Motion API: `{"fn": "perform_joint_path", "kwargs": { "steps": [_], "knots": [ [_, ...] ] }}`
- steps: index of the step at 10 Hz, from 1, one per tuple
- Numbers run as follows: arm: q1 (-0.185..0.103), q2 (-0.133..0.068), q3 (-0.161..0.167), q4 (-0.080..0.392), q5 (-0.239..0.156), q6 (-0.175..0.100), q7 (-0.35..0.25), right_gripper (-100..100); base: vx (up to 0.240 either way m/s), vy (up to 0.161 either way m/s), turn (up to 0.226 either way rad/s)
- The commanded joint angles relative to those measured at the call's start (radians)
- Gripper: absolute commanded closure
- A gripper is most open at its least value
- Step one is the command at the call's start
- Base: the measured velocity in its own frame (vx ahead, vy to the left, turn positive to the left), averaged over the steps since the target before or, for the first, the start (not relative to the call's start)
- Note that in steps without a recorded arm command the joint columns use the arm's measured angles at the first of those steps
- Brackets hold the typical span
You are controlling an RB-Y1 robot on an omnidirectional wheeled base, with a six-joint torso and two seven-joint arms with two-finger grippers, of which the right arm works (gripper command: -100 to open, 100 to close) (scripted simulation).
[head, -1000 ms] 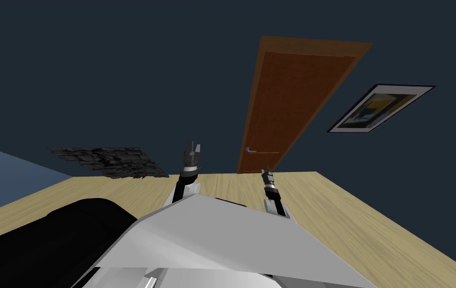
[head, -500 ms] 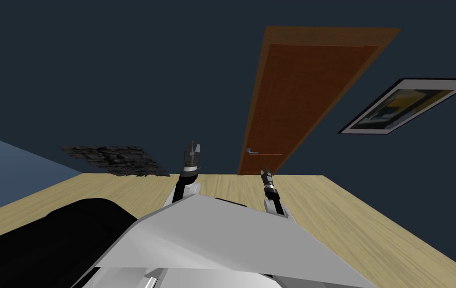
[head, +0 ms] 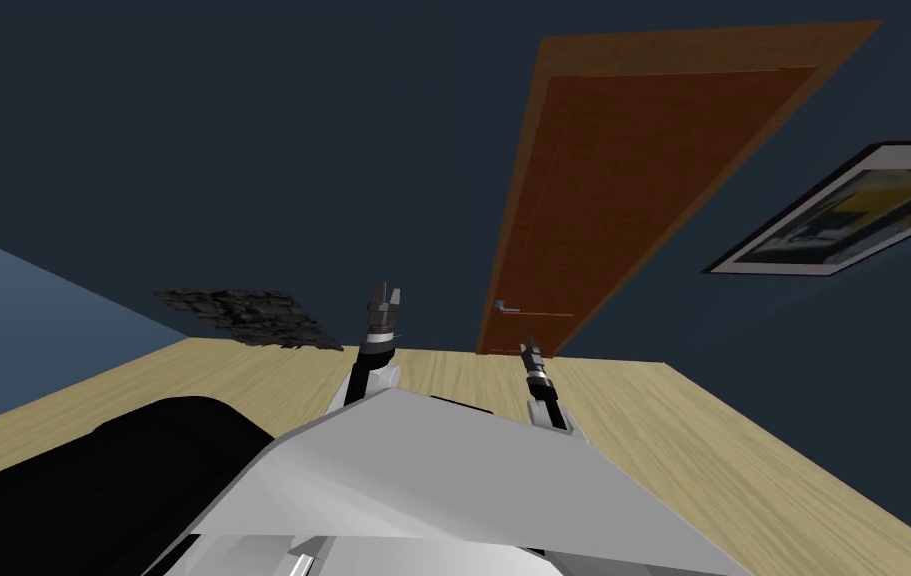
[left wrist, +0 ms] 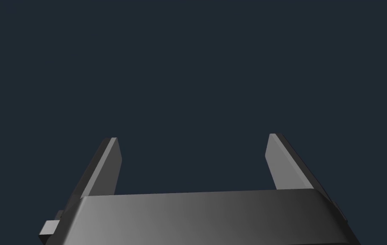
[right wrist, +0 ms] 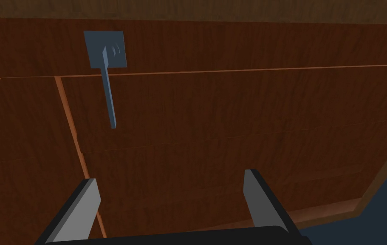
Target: Pull the door open
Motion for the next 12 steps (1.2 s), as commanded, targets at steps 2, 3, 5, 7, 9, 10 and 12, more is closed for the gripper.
{"fn": "perform_joint_path", "kwargs": {
  "steps": [2,3,5,7,9,10,12],
  "knots": [
    [-0.022,-0.002,-0.005,0.058,0.007,-0.014,-0.007,-100,0.06,-0.021,0.041],
    [-0.034,-0.005,-0.007,0.086,0.011,-0.021,-0.011,-100,0.075,-0.034,0.082],
    [-0.057,-0.009,-0.012,0.144,0.019,-0.037,-0.02,-100,0.088,-0.045,0.09],
    [-0.078,-0.012,-0.017,0.195,0.026,-0.05,-0.028,-100,0.082,-0.037,0.079],
    [-0.098,-0.016,-0.021,0.245,0.033,-0.064,-0.036,-100,0.078,-0.052,0.066],
    [-0.107,-0.017,-0.023,0.269,0.037,-0.07,-0.039,-100,0.073,-0.044,0.081],
    [-0.123,-0.02,-0.027,0.309,0.042,-0.081,-0.045,-100,0.073,-0.038,0.054]
  ]
}}
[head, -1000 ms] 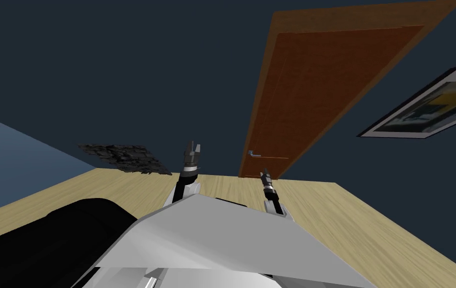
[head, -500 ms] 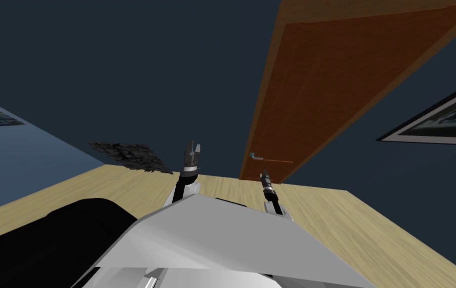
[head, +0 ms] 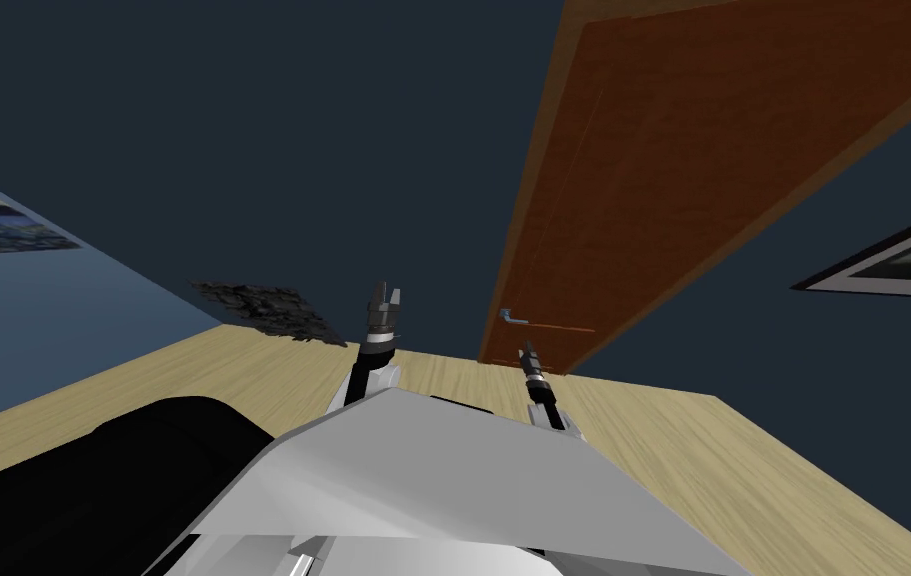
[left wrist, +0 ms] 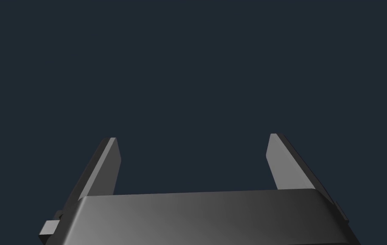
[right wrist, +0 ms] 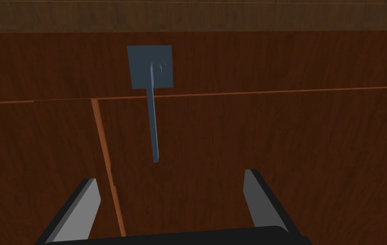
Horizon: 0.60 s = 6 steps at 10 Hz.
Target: Pull the door open
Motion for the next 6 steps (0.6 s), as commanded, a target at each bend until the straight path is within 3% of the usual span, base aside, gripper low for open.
{"fn": "perform_joint_path", "kwargs": {
  "steps": [1,5,6],
  "knots": [
    [-0.013,-0.002,-0.003,0.03,0.005,-0.007,-0.006,-100,0.072,-0.031,0.062],
    [-0.051,-0.009,-0.011,0.125,0.018,-0.032,-0.02,-100,0.067,-0.038,0.063],
    [-0.052,-0.008,-0.011,0.122,0.015,-0.035,-0.015,-100,0.034,-0.029,0.017]
  ]
}}
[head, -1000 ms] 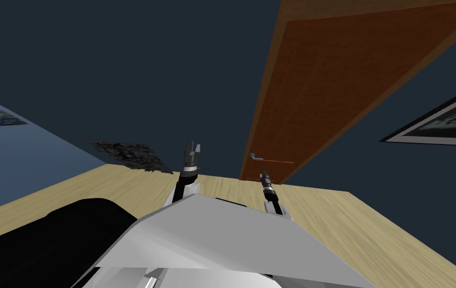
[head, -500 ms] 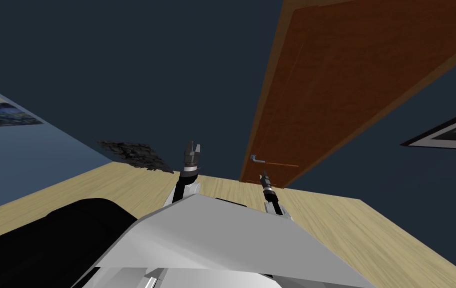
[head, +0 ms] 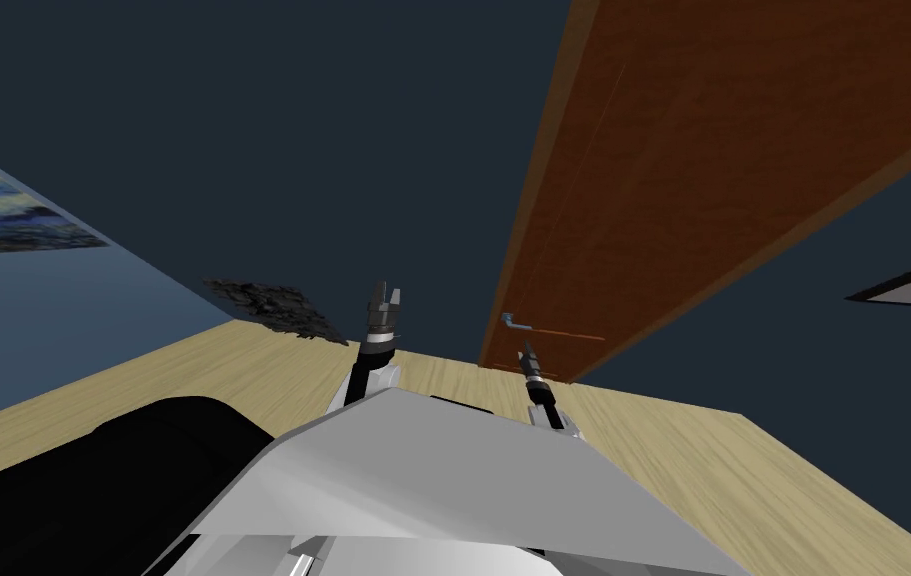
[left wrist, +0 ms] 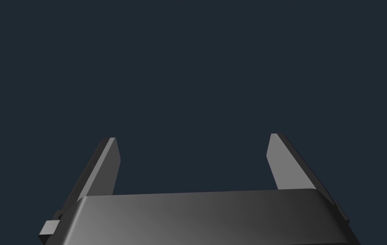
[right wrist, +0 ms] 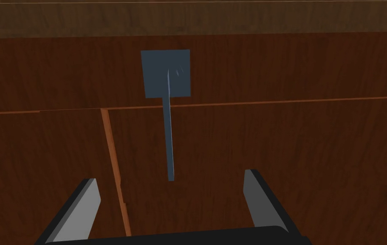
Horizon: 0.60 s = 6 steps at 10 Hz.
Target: Pull the door open
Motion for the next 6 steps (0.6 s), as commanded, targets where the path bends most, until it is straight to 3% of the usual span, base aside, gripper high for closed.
{"fn": "perform_joint_path", "kwargs": {
  "steps": [1,3,4,6],
  "knots": [
    [0.01,-0.013,-0.007,0.006,-0.006,-0.011,-0.008,-100,0.125,0.007,0.109],
    [0.01,-0.013,-0.007,0.006,-0.006,-0.011,-0.008,-100,0.102,0.019,0.025],
    [0.028,-0.037,-0.02,0.018,-0.018,-0.032,-0.024,-100,0.156,0.062,0.23],
    [0.034,-0.044,-0.024,0.022,-0.022,-0.038,-0.028,-100,0.157,0.042,0.069]
  ]
}}
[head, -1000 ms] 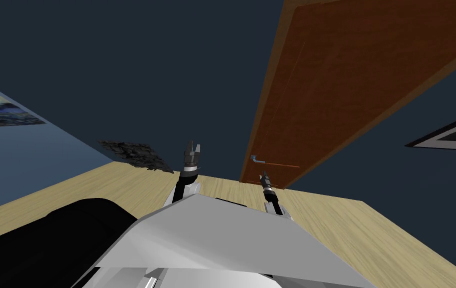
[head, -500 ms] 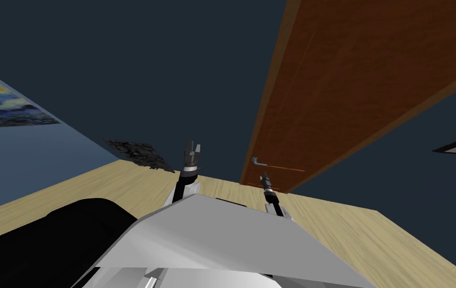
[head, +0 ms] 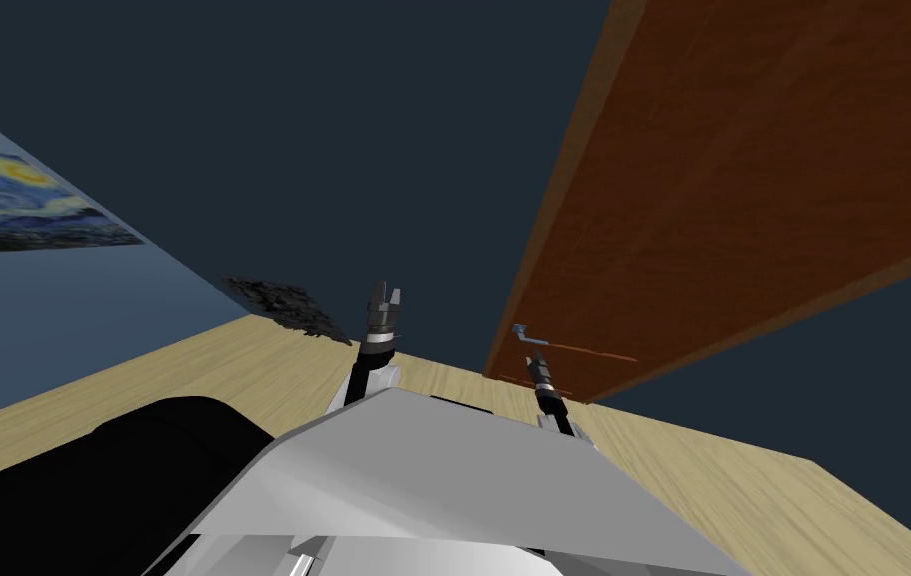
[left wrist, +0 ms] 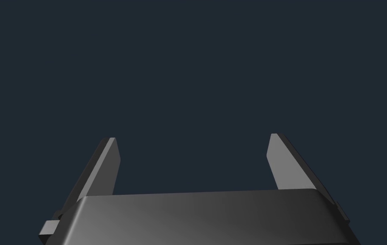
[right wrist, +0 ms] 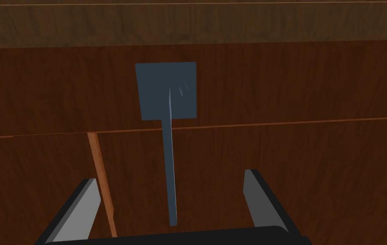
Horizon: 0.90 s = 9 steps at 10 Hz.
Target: Pull the door open
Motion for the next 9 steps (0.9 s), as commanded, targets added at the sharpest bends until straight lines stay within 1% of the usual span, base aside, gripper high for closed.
{"fn": "perform_joint_path", "kwargs": {
  "steps": [1,3,4,5,6,7,8,9],
  "knots": [
    [0.026,-0.024,-0.012,-0.006,-0.011,-0.008,-0.017,-100,0.153,0.046,0.16],
    [0.047,-0.052,-0.027,0.008,-0.024,-0.033,-0.035,-100,0.212,0.044,0.189],
    [0.047,-0.052,-0.027,0.008,-0.024,-0.033,-0.035,-100,0.117,0.008,0.021],
    [0.06,-0.068,-0.036,0.016,-0.032,-0.047,-0.045,-100,0.163,0.012,0.109],
    [0.06,-0.068,-0.036,0.016,-0.032,-0.047,-0.045,-100,0.137,0.0,0.058],
    [0.067,-0.065,-0.034,-0.004,-0.031,-0.033,-0.045,-100,0.044,-0.002,0.005],
    [0.067,-0.065,-0.034,-0.004,-0.031,-0.033,-0.045,100,0.0,0.0,0.0],
    [0.067,-0.065,-0.034,-0.004,-0.031,-0.033,-0.045,100,-0.015,0.0,0.003]
  ]
}}
